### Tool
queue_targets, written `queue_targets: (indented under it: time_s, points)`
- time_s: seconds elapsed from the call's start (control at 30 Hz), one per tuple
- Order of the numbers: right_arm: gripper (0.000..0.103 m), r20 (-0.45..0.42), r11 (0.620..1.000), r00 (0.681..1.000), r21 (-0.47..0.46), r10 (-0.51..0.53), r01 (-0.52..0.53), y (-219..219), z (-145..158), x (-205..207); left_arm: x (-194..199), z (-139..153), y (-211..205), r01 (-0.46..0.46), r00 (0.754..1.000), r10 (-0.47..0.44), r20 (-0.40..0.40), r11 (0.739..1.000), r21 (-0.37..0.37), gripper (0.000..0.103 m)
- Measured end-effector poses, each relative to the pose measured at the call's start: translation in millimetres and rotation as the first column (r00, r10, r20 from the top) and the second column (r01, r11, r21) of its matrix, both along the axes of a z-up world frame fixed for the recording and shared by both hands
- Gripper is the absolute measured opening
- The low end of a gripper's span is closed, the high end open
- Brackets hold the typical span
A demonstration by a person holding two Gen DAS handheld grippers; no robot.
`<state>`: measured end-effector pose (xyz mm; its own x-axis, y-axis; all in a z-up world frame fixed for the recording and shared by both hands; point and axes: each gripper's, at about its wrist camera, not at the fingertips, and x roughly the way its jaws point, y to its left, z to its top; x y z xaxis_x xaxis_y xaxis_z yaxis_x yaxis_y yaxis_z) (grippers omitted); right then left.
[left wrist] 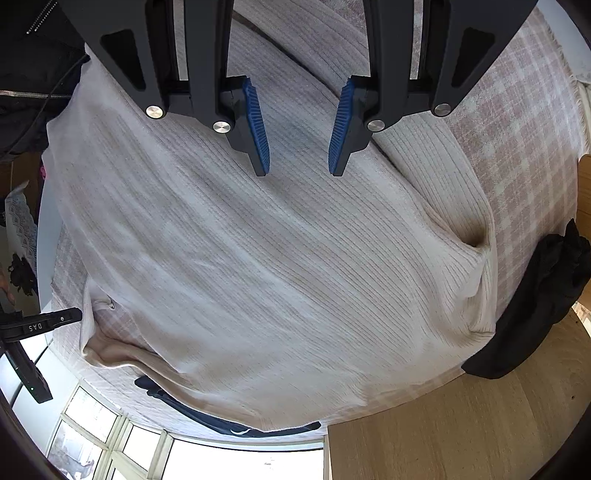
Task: Fold clothes
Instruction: 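Move the right gripper to the sleeve cuff and grasp it again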
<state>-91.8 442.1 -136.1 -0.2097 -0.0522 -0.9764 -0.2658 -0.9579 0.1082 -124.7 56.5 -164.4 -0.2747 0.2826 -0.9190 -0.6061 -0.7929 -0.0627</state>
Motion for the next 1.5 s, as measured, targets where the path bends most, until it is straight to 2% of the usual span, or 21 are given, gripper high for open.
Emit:
queue_targets:
  time_s: [0.1, 0.2, 0.33, 0.43, 0.53, 0.77, 0.87, 0.97, 1.03, 1.3, 1.5]
  points:
    - [0.01, 0.015, 1.0, 1.0, 0.022, -0.014, 0.014, -10, -3, -2, 1, 1, -2, 0.013, 1.0, -0.012, -0.003, 1.0, 0.016, 0.032]
    - [0.01, 0.032, 0.998, 0.998, -0.008, -0.056, 0.056, -13, -2, 0, -1, 2, -5, 0.025, 1.0, -0.025, -0.006, 0.999, 0.031, 0.032]
    - [0.01, 0.018, 0.996, 0.998, 0.06, -0.068, 0.067, -26, 2, -3, -2, 3, -7, 0.032, 0.999, -0.032, -0.007, 0.998, 0.053, 0.032]
    - [0.01, 0.059, 0.993, 0.995, 0.097, -0.078, 0.072, -28, -12, -4, -5, 2, -9, 0.038, 0.999, -0.038, -0.001, 0.997, 0.066, 0.032]
    - [0.01, 0.093, 0.991, 0.987, 0.054, -0.13, 0.125, -16, -24, 6, -5, 2, -10, 0.057, 0.998, -0.057, 0.004, 0.996, 0.071, 0.032]
    - [0.004, 0.029, 0.983, 0.984, -0.04, -0.175, 0.176, -4, -15, 28, -7, -4, -5, 0.082, 0.996, -0.083, 0.017, 0.994, 0.068, 0.033]
    - [0.004, -0.005, 0.989, 0.989, 0.002, -0.15, 0.15, -16, -1, 30, -6, -7, -5, 0.089, 0.996, -0.091, 0.026, 0.994, 0.068, 0.033]
    - [0.01, 0.02, 0.993, 0.995, 0.073, -0.094, 0.092, -39, 5, 28, -5, -11, -4, 0.097, 0.994, -0.099, 0.034, 0.993, 0.069, 0.033]
    - [0.018, 0.046, 0.992, 0.993, 0.065, -0.108, 0.105, -45, 2, 27, -5, -12, -5, 0.095, 0.994, -0.098, 0.037, 0.993, 0.074, 0.033]
    - [0.018, 0.113, 0.987, 0.98, 0.044, -0.161, 0.157, -45, -15, 28, -4, -13, -9, 0.097, 0.994, -0.101, 0.037, 0.99, 0.101, 0.033]
    - [0.018, 0.174, 0.986, 0.973, 0.091, -0.151, 0.137, -47, -11, 37, -6, -16, -14, 0.096, 0.994, -0.102, 0.039, 0.988, 0.121, 0.033]
